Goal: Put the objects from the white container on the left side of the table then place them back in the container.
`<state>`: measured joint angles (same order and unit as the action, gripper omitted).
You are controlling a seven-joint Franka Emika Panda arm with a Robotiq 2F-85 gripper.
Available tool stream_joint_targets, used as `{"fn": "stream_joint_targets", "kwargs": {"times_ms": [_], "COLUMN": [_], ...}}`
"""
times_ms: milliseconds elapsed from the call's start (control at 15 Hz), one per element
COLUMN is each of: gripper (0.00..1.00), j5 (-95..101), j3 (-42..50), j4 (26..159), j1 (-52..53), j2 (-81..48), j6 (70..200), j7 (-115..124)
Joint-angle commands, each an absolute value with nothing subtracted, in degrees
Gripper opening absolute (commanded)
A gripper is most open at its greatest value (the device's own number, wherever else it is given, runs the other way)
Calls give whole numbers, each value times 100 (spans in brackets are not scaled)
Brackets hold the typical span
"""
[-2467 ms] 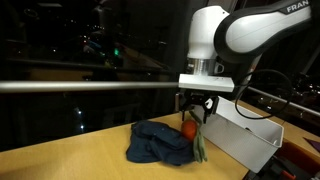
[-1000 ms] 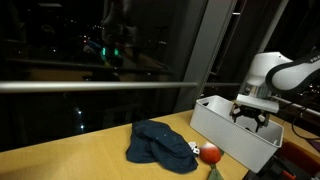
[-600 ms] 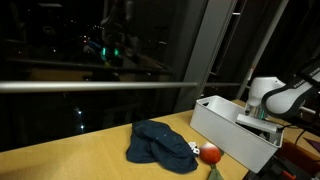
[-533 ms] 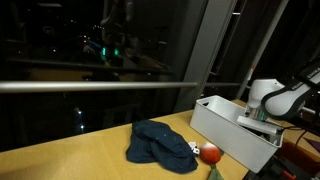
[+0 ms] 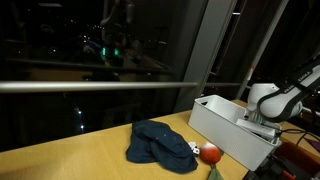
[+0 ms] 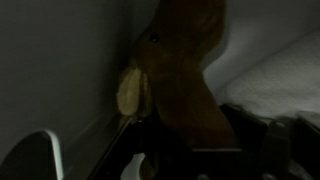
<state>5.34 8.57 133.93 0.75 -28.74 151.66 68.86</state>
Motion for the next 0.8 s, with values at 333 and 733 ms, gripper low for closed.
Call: {"fn": "stream_joint_targets", "kwargs": {"times_ms": [333,733], "gripper": [0,0], "j5": [496,1205], "j3": [1062,1194], "j4": [13689,14080], "j1": [591,1040], "j2": [-2112,-761], "j6": [15013,14515], "j7": [6985,7741]}}
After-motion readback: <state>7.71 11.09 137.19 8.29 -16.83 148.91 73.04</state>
